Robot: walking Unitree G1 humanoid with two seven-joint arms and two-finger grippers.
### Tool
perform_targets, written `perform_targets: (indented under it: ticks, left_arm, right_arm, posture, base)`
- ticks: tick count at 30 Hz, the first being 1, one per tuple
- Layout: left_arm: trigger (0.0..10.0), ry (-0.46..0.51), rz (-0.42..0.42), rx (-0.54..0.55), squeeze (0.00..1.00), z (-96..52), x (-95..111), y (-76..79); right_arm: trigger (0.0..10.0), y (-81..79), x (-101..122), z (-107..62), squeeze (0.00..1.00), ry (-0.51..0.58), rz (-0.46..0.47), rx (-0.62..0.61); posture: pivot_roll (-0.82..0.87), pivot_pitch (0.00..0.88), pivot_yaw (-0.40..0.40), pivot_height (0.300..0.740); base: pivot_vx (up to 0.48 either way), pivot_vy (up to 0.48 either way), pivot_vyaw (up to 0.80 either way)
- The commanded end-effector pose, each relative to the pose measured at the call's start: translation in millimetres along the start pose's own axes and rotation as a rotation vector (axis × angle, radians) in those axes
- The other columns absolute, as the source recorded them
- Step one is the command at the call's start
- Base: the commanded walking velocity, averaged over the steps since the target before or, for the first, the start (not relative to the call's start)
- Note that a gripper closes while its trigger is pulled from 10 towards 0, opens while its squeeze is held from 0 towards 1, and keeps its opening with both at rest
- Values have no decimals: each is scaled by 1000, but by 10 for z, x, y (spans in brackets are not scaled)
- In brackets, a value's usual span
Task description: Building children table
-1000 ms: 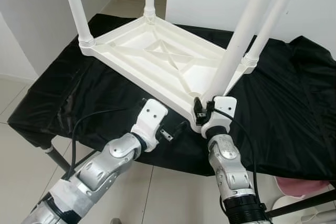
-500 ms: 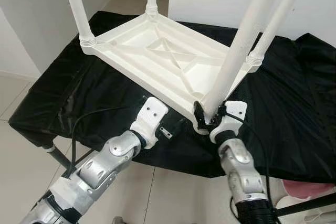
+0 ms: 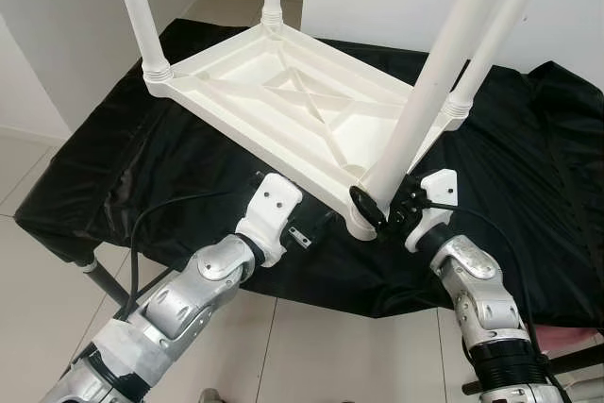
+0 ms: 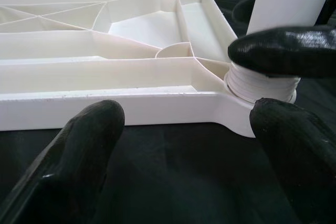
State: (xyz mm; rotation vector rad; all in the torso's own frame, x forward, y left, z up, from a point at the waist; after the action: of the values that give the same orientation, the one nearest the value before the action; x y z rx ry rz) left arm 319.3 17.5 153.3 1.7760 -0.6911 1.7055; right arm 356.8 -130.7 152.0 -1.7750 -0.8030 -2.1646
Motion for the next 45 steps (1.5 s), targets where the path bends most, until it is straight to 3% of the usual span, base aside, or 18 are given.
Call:
perform_targets:
  ticks: [1, 14, 15, 25, 28, 31, 34, 38, 39, 40, 45]
  left_arm:
    - [10000, -25, 21, -234, 0, -47, -28, 288]
    - [10000, -7, 26, -222, 0, -15, 1, 259]
    - [10000, -8, 24, -223, 0, -15, -6, 260]
    - [10000, -10, 30, -232, 0, -1, -27, 276]
    - [10000, -11, 24, -231, 0, -12, -31, 273]
    - [10000, -15, 29, -229, 0, -7, -38, 274]
    - [10000, -8, 31, -233, 0, -30, -13, 274]
    - [10000, -9, 32, -233, 0, -37, -23, 268]
    - [10000, -8, 34, -231, 0, -25, -12, 247]
    - [10000, -5, 34, -232, 0, -19, 0, 243]
    - [10000, -4, 53, -225, 0, 0, 5, 197]
  right_arm:
    - [0, 2, 1, 38, 0, -1, -22, 49]
    - [0, -16, -103, 62, 0, -26, -19, 119]
    - [10000, -33, -105, 59, 0, -29, -16, 121]
    - [10000, -2, -175, 61, 0, -75, -3, 21]
    - [10000, -17, -236, 37, 0, -116, 26, -112]
    - [10000, -17, -253, 25, 0, -124, 35, -144]
    - [10000, 54, -301, -23, 0, -156, 57, -301]
    - [10000, 72, -317, -42, 0, -166, 53, -342]
    - [10000, 123, -322, -125, 0, -187, 65, -511]
    - [10000, 132, -322, -157, 0, -196, 72, -566]
    - [10000, 42, -327, -173, 0, -220, 121, -681]
  posture:
    - [15, 99, -62, 740]
    - [22, 93, -70, 740]
    - [13, 82, -65, 740]
    - [14, 63, -62, 740]
    - [26, 64, -52, 740]
    - [29, 65, -52, 740]
    - [27, 66, -48, 740]
    - [26, 63, -46, 740]
    - [23, 57, -43, 740]
    - [23, 57, -43, 740]
    - [17, 56, -50, 740]
  base:
    - [0, 0, 0]
    - [0, 0, 0]
    - [0, 0, 0]
    - [0, 0, 0]
    - [0, 0, 0]
    - [0, 0, 0]
    - [0, 0, 0]
    - [0, 0, 0]
    - [0, 0, 0]
    - [0, 0, 0]
    - [0, 0, 0]
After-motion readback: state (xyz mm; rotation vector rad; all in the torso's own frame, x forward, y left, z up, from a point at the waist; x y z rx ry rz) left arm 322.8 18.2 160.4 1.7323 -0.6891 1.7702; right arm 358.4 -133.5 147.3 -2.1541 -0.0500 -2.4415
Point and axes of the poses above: a point about 5 cm out from each wrist's last joint towards the gripper, its own z axis pointing out of the wrist towards the gripper, its own x axis along the axis of the wrist's last joint, y = z × x, the point moved 6 cm from there along z, pointing out of the wrist towards the gripper, and after that the axes turned 11 degrees about -z, right-handed, at the moved point
